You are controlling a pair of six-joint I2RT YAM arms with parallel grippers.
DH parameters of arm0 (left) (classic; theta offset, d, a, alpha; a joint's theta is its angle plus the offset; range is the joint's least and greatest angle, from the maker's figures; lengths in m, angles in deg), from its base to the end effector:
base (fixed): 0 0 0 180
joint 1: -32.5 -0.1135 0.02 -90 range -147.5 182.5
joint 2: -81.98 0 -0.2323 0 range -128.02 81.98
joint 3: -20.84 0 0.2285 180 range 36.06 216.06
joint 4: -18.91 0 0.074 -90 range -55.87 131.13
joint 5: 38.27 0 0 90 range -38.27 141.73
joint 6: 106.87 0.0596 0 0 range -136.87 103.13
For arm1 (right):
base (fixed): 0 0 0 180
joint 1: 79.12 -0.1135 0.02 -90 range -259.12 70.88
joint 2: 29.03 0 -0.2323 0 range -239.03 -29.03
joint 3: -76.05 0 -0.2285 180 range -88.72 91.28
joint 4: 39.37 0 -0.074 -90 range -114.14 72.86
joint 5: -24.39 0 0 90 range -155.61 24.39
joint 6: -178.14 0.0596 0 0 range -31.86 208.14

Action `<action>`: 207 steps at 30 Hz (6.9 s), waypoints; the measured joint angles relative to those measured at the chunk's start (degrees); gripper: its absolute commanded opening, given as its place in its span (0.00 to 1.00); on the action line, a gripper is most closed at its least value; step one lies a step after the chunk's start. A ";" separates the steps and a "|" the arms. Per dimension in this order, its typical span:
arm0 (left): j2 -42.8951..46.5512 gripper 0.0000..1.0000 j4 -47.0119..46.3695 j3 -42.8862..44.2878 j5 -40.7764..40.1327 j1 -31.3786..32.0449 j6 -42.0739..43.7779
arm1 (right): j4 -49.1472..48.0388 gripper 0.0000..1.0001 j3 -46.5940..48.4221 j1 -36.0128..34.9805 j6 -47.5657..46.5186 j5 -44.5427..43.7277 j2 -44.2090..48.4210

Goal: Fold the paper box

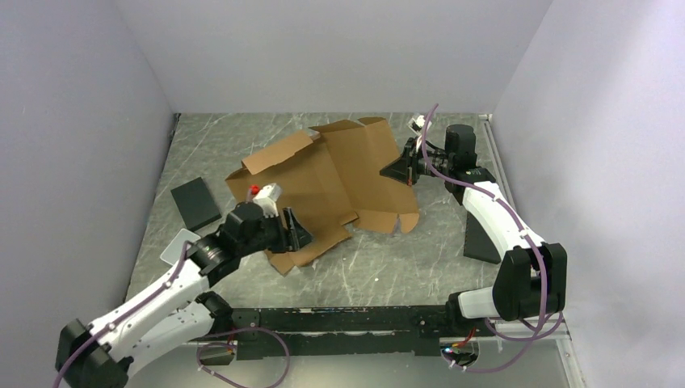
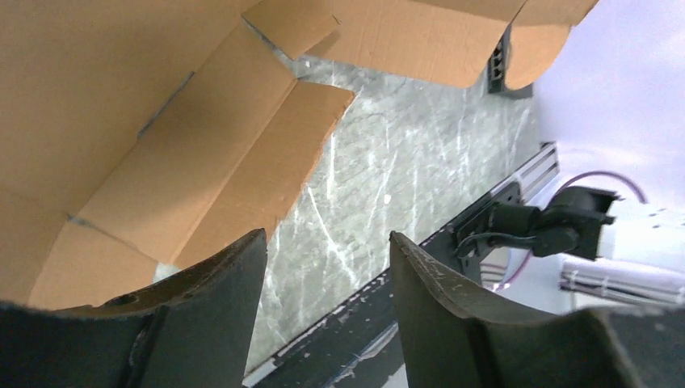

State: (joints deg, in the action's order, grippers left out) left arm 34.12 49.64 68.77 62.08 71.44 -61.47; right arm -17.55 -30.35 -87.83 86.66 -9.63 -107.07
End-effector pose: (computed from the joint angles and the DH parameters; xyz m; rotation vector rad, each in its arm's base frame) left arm 0.1541 -0.1383 0.2184 0.0049 2.2825 -1.0190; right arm 0.2850 0.0936 0.2756 -0.7784 1.8004 1.0609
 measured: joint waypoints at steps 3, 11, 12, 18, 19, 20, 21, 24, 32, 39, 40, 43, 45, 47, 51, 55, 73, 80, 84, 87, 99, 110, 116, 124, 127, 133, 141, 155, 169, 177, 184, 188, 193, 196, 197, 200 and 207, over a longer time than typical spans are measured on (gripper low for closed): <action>4.81 0.64 2.78 -2.21 -2.05 0.00 -4.04 | -0.02 0.00 0.00 0.00 0.00 0.00 -0.02; 12.61 0.64 24.68 -6.01 -10.21 0.04 -20.92 | -0.02 0.00 0.00 0.00 0.00 0.00 -0.02; 13.14 0.64 26.73 -5.99 -10.75 0.04 -22.32 | -0.02 0.00 0.00 0.00 0.00 0.00 -0.02; 13.60 0.60 27.39 -9.79 -11.30 0.04 -28.98 | -0.04 0.00 0.00 0.00 0.02 0.02 -0.04; 13.40 0.60 25.42 -11.98 -11.04 0.04 -30.14 | -0.04 0.00 0.00 0.00 0.02 0.00 -0.04; 13.00 0.60 23.85 -14.05 -10.69 0.04 -31.10 | -0.04 0.00 0.00 0.00 0.00 0.00 -0.04; 12.37 0.60 22.75 -15.74 -10.64 0.04 -31.80 | -0.04 0.00 0.00 0.00 0.00 0.00 -0.04; 10.91 0.59 18.84 -16.94 -10.78 0.04 -33.83 | -0.04 0.00 0.00 0.00 0.02 0.02 -0.04; 9.75 0.46 7.34 -20.94 -13.49 0.04 -38.34 | -0.17 0.00 0.00 0.00 0.02 0.04 -0.20; 13.38 0.31 9.46 -21.94 -20.04 0.07 -40.44 | -0.17 0.00 0.00 0.00 0.09 0.13 -0.20; 14.56 0.27 9.64 -22.51 -21.05 0.04 -40.61 | -0.17 0.00 0.00 0.00 0.11 0.17 -0.20; 16.85 0.18 9.66 -23.52 -22.84 0.07 -40.76 | -0.15 0.00 0.00 0.00 0.20 0.26 -0.20; 17.31 0.17 9.64 -23.69 -23.76 0.07 -40.76 | -0.15 0.00 -0.02 0.00 0.24 0.26 -0.20; 17.38 0.15 9.62 -23.69 -24.28 0.07 -40.65 | -0.15 0.00 -0.02 0.00 0.24 0.26 -0.20; 17.49 0.00 9.55 -23.69 -24.39 0.07 -40.61 | -0.15 0.00 -0.02 0.00 0.24 0.26 -0.20; 20.48 0.00 9.81 -23.69 -24.72 0.07 -40.39 | -0.09 0.00 -0.02 0.00 0.24 0.22 -0.20; 40.00 0.00 27.52 -18.12 -24.74 0.07 -39.12 | 1.16 0.00 -0.02 0.00 -0.50 -1.79 -0.39; 43.80 0.00 29.62 -13.60 -24.02 0.11 -35.19 | 0.44 0.00 -0.72 0.02 -0.42 0.24 -0.39; 43.47 0.00 29.59 -11.17 -22.23 0.13 -31.89 | 0.11 0.00 -1.05 0.07 0.17 1.77 -0.39; 41.97 0.00 29.55 -7.87 -21.11 0.15 -29.57 | -0.98 0.00 -1.18 0.17 1.09 3.08 -0.39; 39.98 0.00 27.47 -3.78 -17.59 0.15 -28.50 | -2.60 0.00 -1.57 0.44 2.62 4.61 -0.39; 28.70 0.00 26.75 -3.87 -19.34 0.15 -28.65 | -2.86 0.00 -1.92 0.00 2.54 6.21 -0.39; 21.55 0.03 24.17 -5.44 -20.87 0.15 -28.63 | -2.82 0.00 -2.01 -0.17 1.88 6.54 -0.24; 20.98 0.38 24.30 -9.11 -22.23 0.15 -29.40 | -2.71 0.00 -2.01 -0.81 0.13 7.06 0.15; 23.23 0.53 26.01 -9.27 -23.04 0.15 -29.49 | -2.47 0.00 -2.01 -0.87 -0.59 7.13 0.15; 28.09 0.67 33.68 -6.03 -26.82 0.15 -27.26 | -1.53 0.00 -2.01 -0.98 -1.57 7.10 0.15; 32.61 0.82 37.97 -0.90 -33.46 0.15 -20.70 | -1.14 0.00 -2.01 -1.09 -2.12 7.06 0.15; 44.85 1.00 28.74 -7.26 -50.14 0.20 -9.53 | -0.52 0.00 -2.01 -1.09 -2.91 6.75 0.15; 26.01 1.00 27.45 -5.16 -47.58 0.26 -6.23 | -0.52 0.00 -2.01 -1.09 -2.89 6.64 0.15; 4.55 1.00 36.15 7.26 -41.24 0.26 -13.51 | -0.26 0.00 -2.01 -1.07 -2.89 5.07 0.15; 16.17 0.97 32.72 -3.69 -34.95 0.26 -14.62 | 0.70 0.00 -1.99 0.46 -3.02 1.92 0.15; 19.71 0.95 30.71 -8.20 -32.44 0.11 -16.28 | 1.55 0.00 -1.97 1.49 -3.32 0.68 0.15; 18.23 0.91 27.47 -12.44 -30.27 -0.48 -19.34 | 2.80 0.00 -1.73 1.62 -3.65 -1.51 0.15; 15.41 0.89 26.03 -13.88 -29.83 -1.16 -21.20 | 2.89 0.00 -1.66 1.68 -3.67 -1.99 0.04; 14.34 0.88 25.66 -14.14 -29.73 -1.44 -21.68 | 2.89 0.00 -1.66 1.68 -3.67 -1.99 0.02; 12.20 0.83 24.74 -14.56 -29.75 -2.08 -22.75 | 2.82 0.00 -1.66 1.75 -3.58 -1.90 0.02; 13.44 0.61 18.86 -17.25 -29.73 -3.80 -25.35 | 2.51 0.00 -1.66 1.77 -2.84 -0.81 0.02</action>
State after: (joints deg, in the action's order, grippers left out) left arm 47.56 68.50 51.52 32.35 67.64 -86.82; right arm -15.04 -32.02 -86.06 83.82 -10.44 -107.05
